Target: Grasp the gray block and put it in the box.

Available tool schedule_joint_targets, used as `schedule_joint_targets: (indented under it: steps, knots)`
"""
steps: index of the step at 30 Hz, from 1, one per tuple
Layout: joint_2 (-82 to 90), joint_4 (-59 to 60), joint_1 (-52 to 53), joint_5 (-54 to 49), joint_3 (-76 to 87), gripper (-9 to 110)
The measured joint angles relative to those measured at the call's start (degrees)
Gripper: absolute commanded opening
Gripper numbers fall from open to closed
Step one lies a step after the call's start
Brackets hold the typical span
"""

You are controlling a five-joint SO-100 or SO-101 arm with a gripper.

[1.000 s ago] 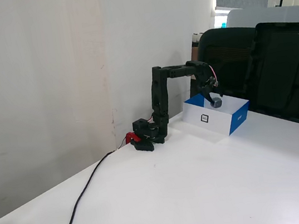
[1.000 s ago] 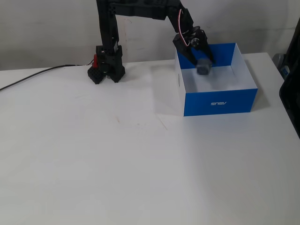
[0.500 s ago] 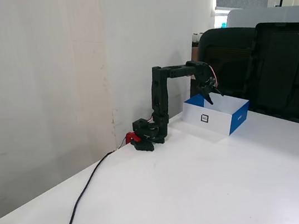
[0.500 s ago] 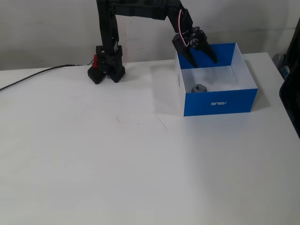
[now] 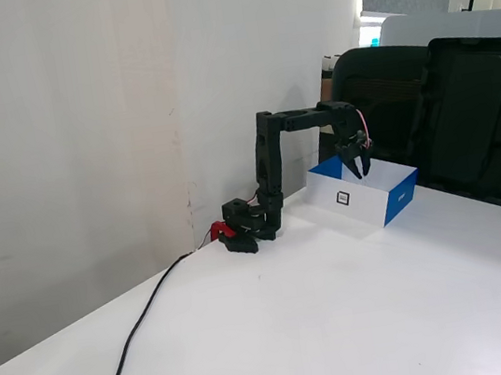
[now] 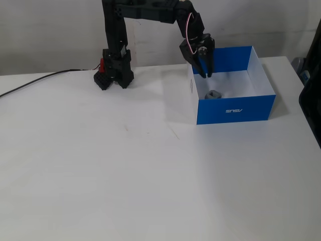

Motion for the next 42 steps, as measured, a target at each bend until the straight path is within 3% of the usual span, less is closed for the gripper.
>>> schedule_joint_targets:
  steps: [9,29,42]
  knots:
    - [3.3,4.7,-4.7,0.0,-1.9,0]
    - [18.2,16.6,-27.3,-0.7,-2.5,0]
    - [39.1,16.6,-39.9,-4.5,13.1,0]
